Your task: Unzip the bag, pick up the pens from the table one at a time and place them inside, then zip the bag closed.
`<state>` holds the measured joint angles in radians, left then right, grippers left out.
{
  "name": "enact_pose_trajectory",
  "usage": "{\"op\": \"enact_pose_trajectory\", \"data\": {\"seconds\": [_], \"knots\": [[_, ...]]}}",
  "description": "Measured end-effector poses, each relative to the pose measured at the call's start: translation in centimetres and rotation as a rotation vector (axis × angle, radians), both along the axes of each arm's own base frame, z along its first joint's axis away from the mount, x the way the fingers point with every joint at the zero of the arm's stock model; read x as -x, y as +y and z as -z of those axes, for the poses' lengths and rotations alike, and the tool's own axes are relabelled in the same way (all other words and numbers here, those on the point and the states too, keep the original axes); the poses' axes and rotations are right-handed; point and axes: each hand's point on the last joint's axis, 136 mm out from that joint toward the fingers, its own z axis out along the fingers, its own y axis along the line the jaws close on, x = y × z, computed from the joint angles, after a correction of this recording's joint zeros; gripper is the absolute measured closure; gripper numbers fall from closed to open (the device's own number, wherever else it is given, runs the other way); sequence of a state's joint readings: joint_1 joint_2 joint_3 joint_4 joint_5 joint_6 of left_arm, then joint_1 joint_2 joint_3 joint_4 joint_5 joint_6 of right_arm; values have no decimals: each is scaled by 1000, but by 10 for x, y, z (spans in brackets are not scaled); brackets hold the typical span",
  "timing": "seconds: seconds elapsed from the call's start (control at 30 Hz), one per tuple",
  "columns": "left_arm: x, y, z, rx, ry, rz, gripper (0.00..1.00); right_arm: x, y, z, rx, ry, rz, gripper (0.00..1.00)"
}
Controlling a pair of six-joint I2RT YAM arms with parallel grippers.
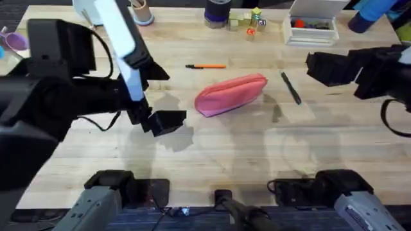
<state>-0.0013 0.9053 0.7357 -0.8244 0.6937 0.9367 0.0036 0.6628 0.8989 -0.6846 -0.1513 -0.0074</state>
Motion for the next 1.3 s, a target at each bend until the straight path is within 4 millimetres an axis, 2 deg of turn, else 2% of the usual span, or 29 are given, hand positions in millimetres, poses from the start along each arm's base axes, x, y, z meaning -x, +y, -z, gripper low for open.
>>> {"op": "enact_pose_trajectory", "data": {"seconds": [0.17,0.43,0.67,1.03,1.3], "knots": [[-9,-3,15,18,66,11,7,0,0,0,0,0,0,6],[-31,-11,25,76,76,45,7,0,0,0,0,0,0,6],[-40,-18,42,120,133,70,7,0,0,0,0,0,0,6],[-39,-56,65,143,168,211,7,0,0,0,0,0,0,6],[-42,-68,76,141,169,251,8,0,0,0,0,0,0,6]]}}
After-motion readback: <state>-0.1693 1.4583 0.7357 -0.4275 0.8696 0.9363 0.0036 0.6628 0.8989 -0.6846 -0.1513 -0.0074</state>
